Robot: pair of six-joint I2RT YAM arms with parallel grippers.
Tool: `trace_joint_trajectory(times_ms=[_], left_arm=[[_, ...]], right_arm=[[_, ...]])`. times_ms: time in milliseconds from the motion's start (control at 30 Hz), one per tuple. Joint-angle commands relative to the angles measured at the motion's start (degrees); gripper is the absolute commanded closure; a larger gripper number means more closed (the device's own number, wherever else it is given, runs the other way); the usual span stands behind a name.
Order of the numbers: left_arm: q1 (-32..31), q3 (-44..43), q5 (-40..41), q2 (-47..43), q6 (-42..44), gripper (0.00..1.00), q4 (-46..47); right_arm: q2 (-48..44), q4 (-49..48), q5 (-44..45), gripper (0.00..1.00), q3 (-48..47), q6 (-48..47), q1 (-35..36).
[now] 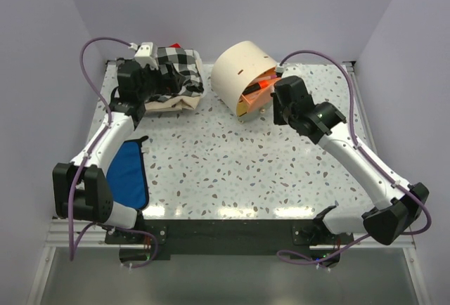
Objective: Sort the stationery into containers
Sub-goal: Place the pen in the drawer.
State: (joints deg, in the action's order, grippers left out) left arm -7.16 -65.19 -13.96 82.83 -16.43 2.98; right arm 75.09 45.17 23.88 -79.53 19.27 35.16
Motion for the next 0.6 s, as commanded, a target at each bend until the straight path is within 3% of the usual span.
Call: trace_joint_trajectory(times_ms=[0,233,367,567], left_arm=[[-0.49,-3.10,-1.60,-0.64,-1.59,0.00,5.01],[-0.49,0.76,-1.34,-3.72,-1.33,0.00,6.33],[-0.49,2.96,-1.16,-5.30,-1.42,0.00,7.82],[-0.49,5.24,-0.81,-6.89,-1.59,0.00,8.79]], right_arm=[[0.41,-9.72,-7.79,1.00,-5.55,-24.38,0.00],[-1.44,-16.42,-15.51,1.00,-8.45,-60.53,0.18],[-0.65,-15.55,-18.42,1.00,-8.19,-88.87,-0.70],[4.00,-16.26,-29.85,1.00,-11.16,-110.90,-10.53]])
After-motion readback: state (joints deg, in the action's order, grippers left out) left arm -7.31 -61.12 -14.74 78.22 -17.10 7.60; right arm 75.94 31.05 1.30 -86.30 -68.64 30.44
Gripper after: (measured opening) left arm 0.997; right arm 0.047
